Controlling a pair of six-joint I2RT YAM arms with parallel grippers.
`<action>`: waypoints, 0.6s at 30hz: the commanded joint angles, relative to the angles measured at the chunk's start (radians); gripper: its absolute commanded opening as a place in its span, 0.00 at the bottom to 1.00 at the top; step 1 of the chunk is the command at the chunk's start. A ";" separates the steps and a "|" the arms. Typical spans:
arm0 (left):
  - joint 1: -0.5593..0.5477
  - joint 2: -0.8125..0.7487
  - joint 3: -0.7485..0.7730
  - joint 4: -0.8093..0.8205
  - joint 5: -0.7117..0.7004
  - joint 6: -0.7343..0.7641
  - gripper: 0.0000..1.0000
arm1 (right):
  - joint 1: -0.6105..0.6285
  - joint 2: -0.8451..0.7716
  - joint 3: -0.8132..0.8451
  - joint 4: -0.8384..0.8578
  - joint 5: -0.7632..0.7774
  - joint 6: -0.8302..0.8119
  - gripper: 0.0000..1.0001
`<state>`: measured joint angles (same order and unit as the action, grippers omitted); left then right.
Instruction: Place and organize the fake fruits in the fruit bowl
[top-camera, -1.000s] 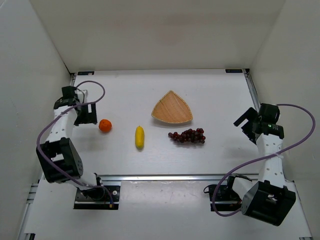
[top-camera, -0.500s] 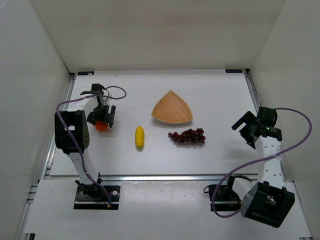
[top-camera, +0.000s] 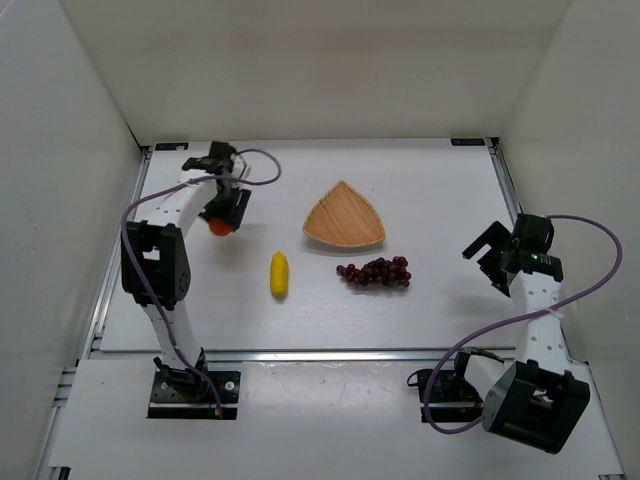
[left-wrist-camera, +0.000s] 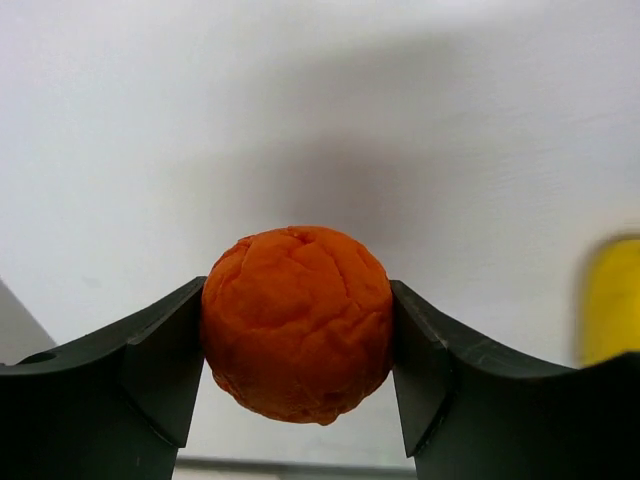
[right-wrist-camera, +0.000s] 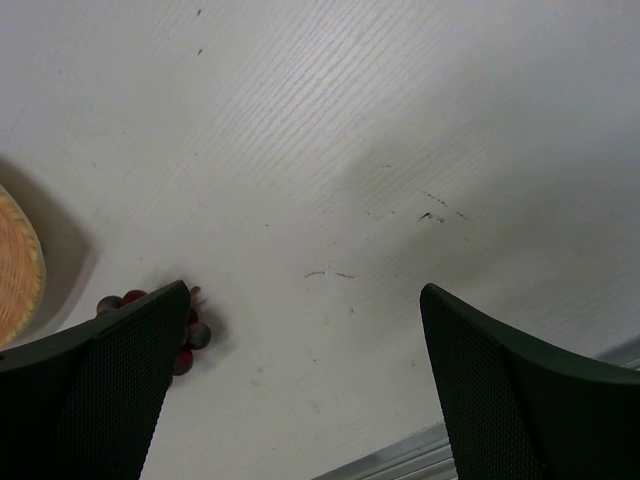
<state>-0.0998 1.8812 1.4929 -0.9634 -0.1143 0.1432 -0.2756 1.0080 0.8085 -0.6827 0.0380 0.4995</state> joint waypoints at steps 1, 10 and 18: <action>-0.213 -0.053 0.192 -0.026 -0.068 0.071 0.36 | -0.005 0.033 -0.020 0.052 -0.052 0.007 1.00; -0.557 0.268 0.636 0.112 -0.104 0.130 0.43 | 0.013 0.047 -0.038 0.072 -0.101 -0.004 1.00; -0.638 0.421 0.780 0.140 -0.104 0.171 0.69 | 0.045 -0.028 -0.037 0.093 -0.194 -0.134 1.00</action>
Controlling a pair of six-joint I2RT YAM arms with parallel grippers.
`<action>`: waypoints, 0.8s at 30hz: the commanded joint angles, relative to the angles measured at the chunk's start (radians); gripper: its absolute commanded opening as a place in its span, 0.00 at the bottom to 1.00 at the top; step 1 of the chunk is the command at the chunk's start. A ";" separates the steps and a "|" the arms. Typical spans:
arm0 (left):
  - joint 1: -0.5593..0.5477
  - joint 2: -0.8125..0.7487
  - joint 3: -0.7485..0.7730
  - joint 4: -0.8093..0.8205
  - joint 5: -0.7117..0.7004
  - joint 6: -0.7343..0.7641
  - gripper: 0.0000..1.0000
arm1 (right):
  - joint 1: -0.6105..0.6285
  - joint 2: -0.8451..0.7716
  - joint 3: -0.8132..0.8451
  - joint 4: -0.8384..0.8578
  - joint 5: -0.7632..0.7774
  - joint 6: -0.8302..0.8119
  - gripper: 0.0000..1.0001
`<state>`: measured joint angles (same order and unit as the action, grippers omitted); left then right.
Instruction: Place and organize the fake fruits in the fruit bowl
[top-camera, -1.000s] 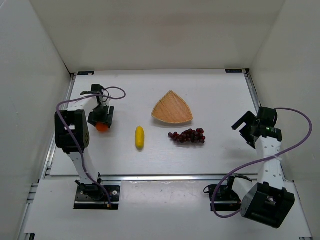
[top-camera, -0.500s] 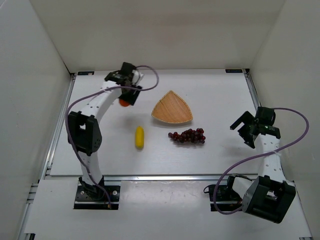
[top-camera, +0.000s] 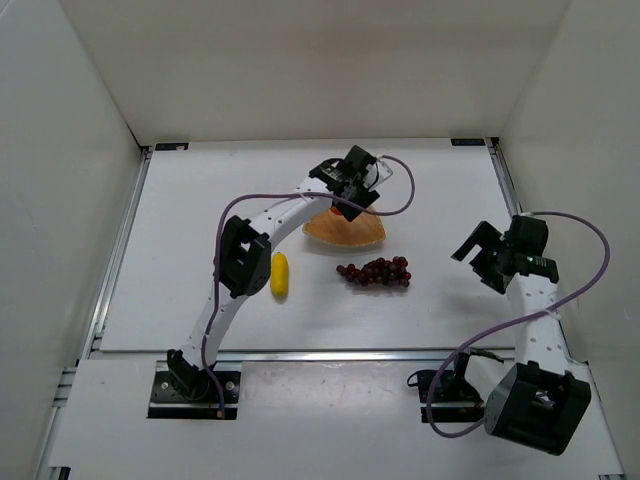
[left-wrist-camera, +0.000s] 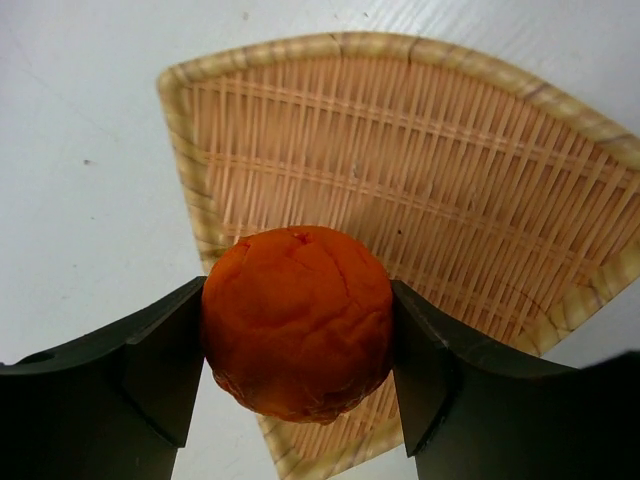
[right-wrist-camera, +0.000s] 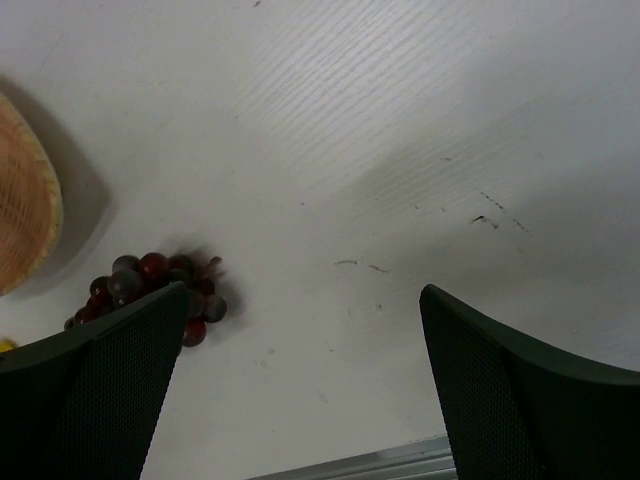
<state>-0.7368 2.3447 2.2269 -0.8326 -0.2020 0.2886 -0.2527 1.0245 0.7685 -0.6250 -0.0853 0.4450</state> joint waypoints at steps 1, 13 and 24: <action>-0.012 -0.042 0.021 0.018 -0.016 0.026 0.76 | 0.051 -0.053 0.003 0.036 -0.102 -0.124 1.00; 0.103 -0.393 -0.094 0.018 -0.192 -0.146 1.00 | 0.847 0.154 0.198 0.131 0.125 -0.149 1.00; 0.677 -0.942 -0.774 0.018 -0.218 -0.172 1.00 | 1.138 1.003 0.975 0.055 -0.004 0.105 1.00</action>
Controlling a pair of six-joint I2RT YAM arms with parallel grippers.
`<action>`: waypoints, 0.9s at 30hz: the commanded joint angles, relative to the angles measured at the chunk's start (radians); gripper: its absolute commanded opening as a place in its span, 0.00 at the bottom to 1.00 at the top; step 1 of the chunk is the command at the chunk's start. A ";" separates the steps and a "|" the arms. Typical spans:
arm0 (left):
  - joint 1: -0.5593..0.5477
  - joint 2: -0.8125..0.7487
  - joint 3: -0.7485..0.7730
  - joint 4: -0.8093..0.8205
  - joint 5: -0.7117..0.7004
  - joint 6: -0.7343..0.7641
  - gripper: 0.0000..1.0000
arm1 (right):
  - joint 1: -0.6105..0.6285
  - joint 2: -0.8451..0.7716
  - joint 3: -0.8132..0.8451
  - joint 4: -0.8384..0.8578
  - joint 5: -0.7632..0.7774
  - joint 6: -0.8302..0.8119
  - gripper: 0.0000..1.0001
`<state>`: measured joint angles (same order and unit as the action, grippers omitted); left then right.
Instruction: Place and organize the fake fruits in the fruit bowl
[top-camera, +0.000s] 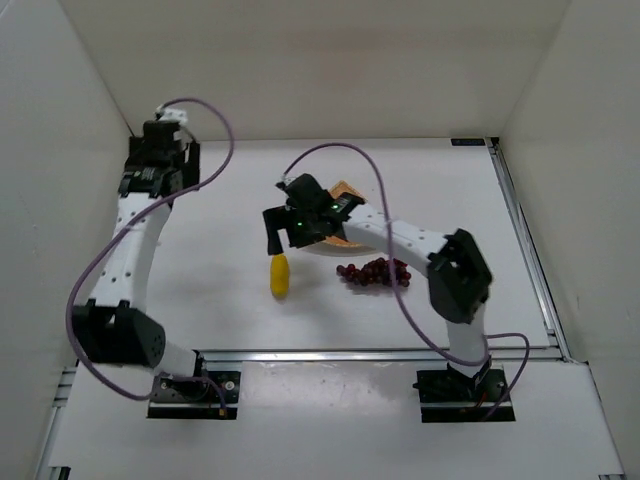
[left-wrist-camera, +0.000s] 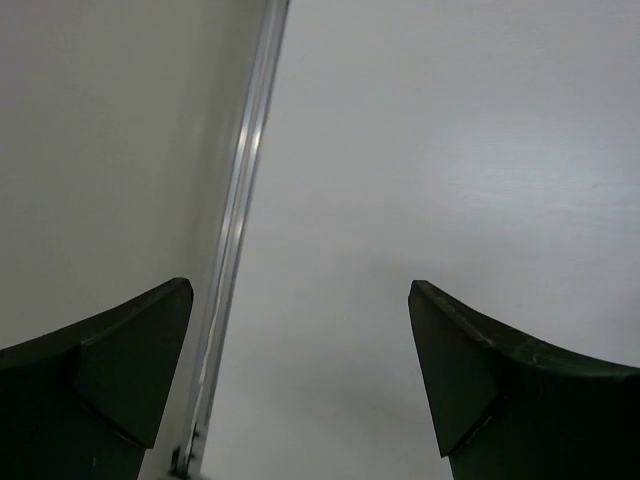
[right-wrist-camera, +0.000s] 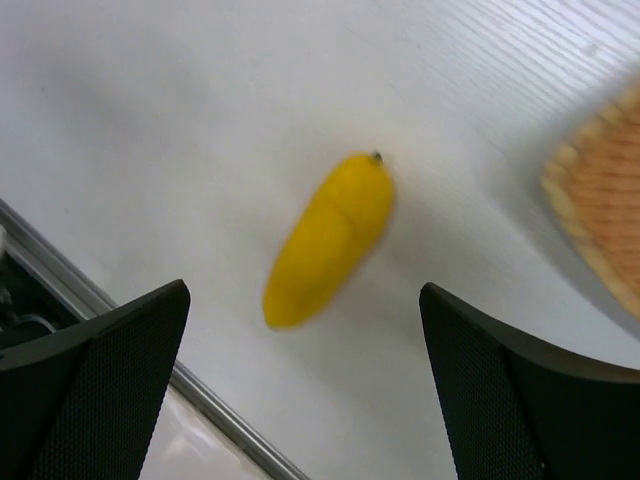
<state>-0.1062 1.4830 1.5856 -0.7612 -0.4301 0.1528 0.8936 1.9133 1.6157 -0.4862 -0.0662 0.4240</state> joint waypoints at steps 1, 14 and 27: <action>0.074 -0.117 -0.175 -0.053 0.020 -0.036 1.00 | -0.008 0.151 0.172 -0.118 -0.012 0.153 1.00; 0.207 -0.408 -0.461 -0.044 0.122 -0.062 1.00 | 0.028 0.364 0.263 -0.270 -0.072 0.228 0.77; 0.207 -0.369 -0.472 -0.044 0.163 -0.073 1.00 | -0.033 0.031 0.071 -0.137 -0.052 0.294 0.00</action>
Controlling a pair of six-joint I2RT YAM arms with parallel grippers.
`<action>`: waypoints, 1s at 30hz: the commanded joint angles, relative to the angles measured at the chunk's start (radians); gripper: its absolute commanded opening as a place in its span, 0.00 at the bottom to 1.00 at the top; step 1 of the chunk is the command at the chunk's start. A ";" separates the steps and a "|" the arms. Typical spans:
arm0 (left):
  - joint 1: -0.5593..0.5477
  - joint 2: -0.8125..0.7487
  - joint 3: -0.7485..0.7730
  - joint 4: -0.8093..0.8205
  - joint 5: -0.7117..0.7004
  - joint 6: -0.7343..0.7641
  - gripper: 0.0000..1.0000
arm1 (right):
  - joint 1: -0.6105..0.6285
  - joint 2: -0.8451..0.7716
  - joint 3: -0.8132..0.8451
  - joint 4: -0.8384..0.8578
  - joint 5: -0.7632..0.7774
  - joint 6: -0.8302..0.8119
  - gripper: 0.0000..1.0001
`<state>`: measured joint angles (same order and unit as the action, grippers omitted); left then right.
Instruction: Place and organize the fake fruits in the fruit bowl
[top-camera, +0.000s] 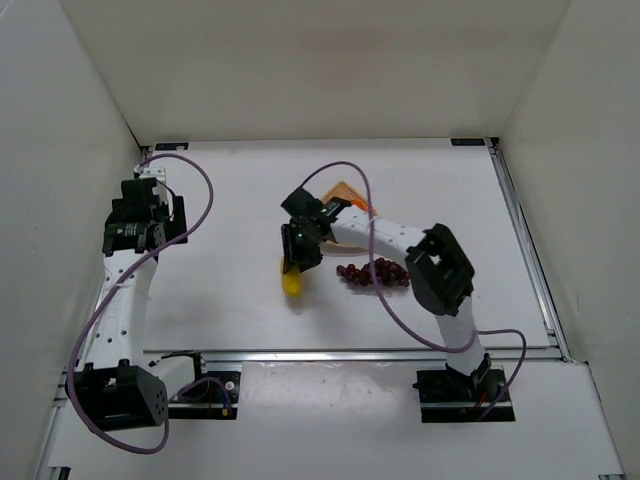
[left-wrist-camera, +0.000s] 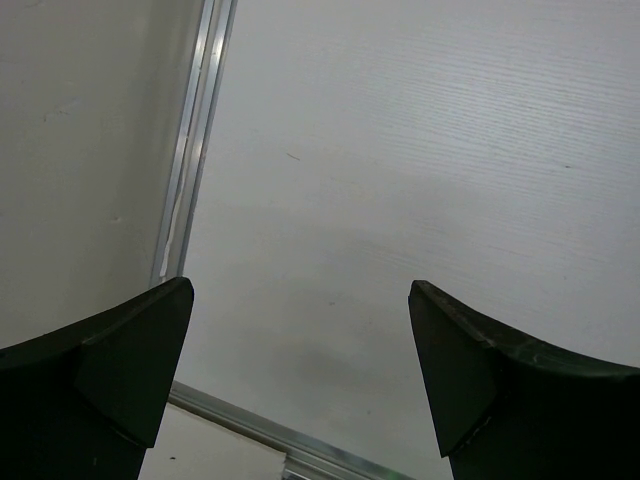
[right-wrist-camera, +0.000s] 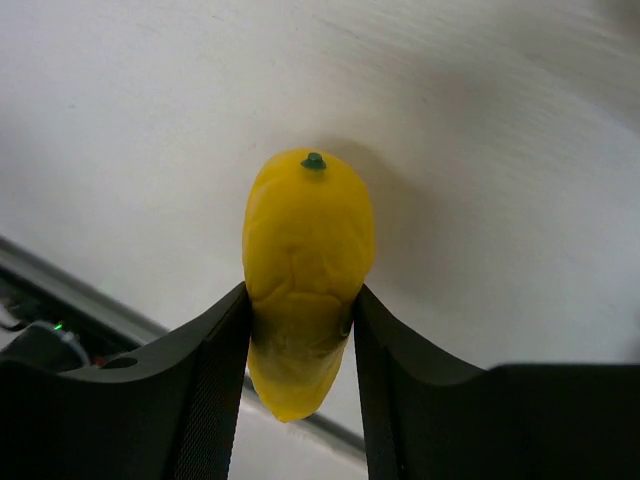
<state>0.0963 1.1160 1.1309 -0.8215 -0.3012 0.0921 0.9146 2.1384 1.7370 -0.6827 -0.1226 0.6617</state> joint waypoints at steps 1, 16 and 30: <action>0.005 -0.002 -0.017 0.016 0.034 -0.012 1.00 | -0.092 -0.234 -0.080 0.069 0.026 0.084 0.00; 0.005 -0.002 -0.071 -0.002 0.016 0.000 1.00 | -0.306 -0.040 0.221 0.017 0.262 -0.155 0.07; 0.005 0.047 -0.051 -0.002 -0.003 0.020 1.00 | -0.246 -0.305 0.052 -0.032 0.252 -0.493 1.00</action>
<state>0.0963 1.1664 1.0550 -0.8181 -0.2932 0.1081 0.6247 2.0247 1.8458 -0.7212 0.1329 0.3748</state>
